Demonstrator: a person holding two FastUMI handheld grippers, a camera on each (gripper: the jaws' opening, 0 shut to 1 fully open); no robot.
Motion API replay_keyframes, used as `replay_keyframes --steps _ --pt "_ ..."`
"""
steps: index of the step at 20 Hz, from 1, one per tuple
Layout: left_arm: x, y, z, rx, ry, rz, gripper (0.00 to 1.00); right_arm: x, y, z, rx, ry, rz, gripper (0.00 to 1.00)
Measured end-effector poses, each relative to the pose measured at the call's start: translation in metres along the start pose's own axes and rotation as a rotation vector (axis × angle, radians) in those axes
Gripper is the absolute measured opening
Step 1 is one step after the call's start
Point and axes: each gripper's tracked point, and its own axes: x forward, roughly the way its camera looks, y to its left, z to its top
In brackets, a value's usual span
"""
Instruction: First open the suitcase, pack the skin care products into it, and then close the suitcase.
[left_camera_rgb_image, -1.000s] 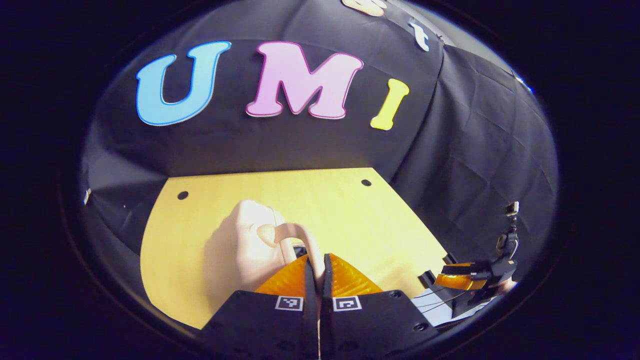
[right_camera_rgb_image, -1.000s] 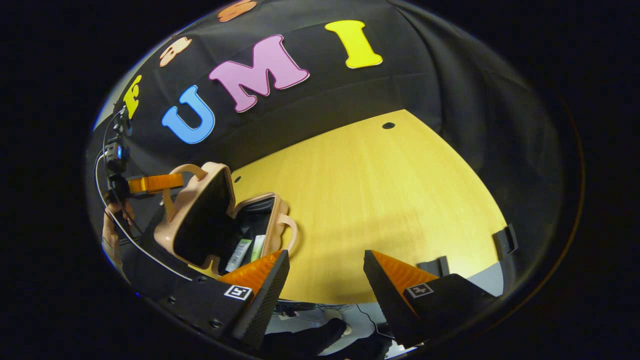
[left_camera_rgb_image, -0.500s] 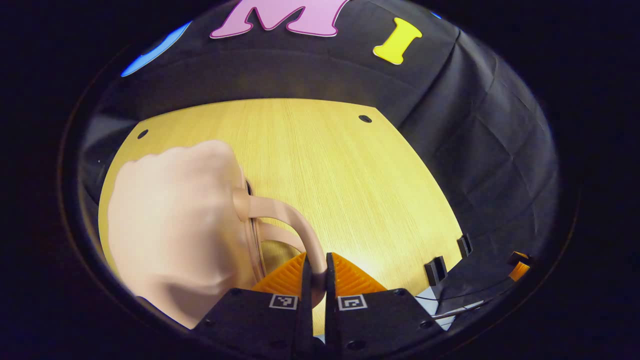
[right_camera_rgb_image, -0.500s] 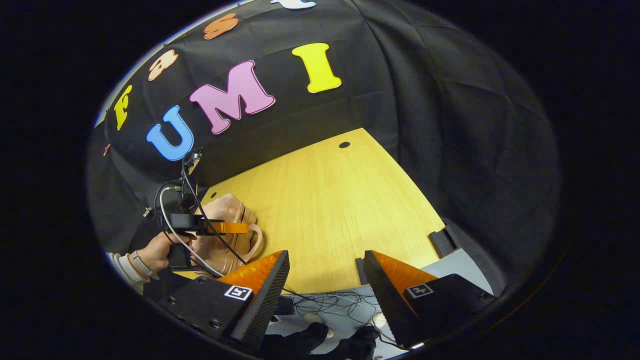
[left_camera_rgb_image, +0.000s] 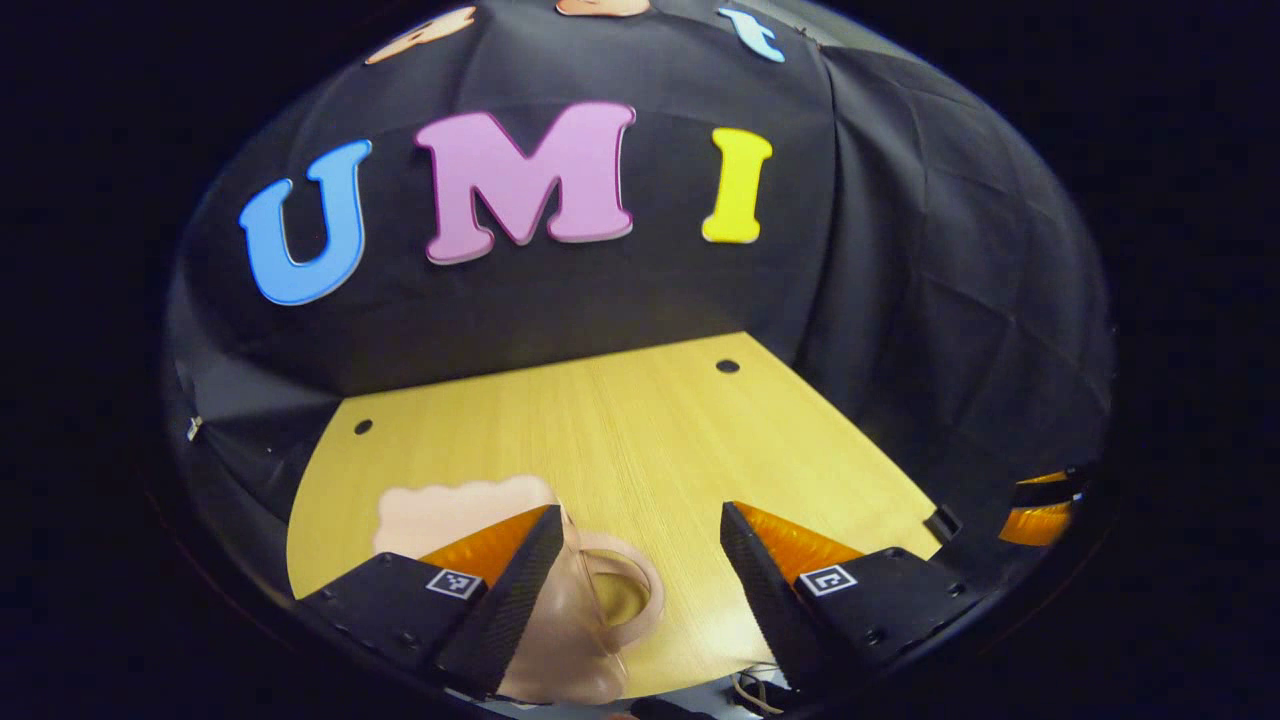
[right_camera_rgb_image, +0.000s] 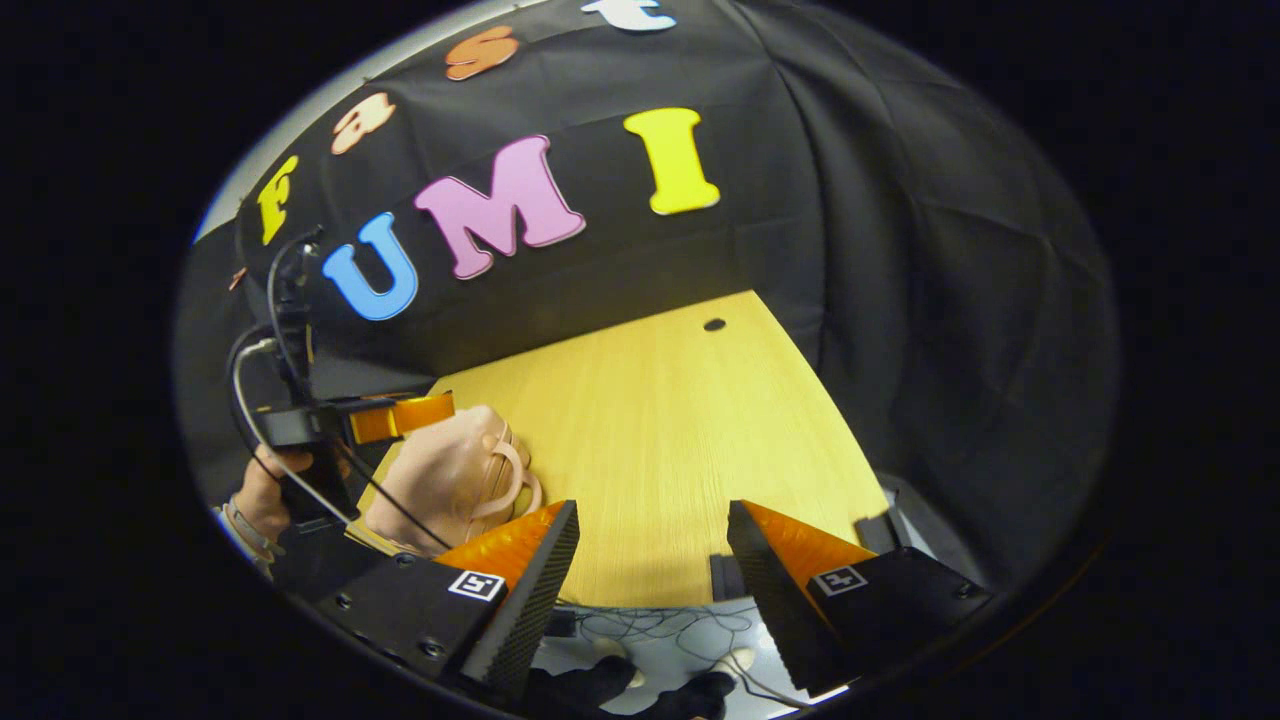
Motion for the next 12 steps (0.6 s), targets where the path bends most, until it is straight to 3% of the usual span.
replay_keyframes --steps 3,7,12 --pt "-0.063 -0.007 0.052 -0.108 -0.172 0.02 0.99 -0.005 0.032 0.057 -0.126 -0.117 0.07 0.95" --pt "-0.138 -0.008 0.059 -0.133 -0.275 0.062 0.97 -0.024 0.079 0.126 -0.231 -0.323 0.151 0.97" --pt "-0.193 0.002 0.076 -0.103 -0.431 0.169 0.96 -0.051 0.109 0.167 -0.282 -0.526 0.125 0.97"
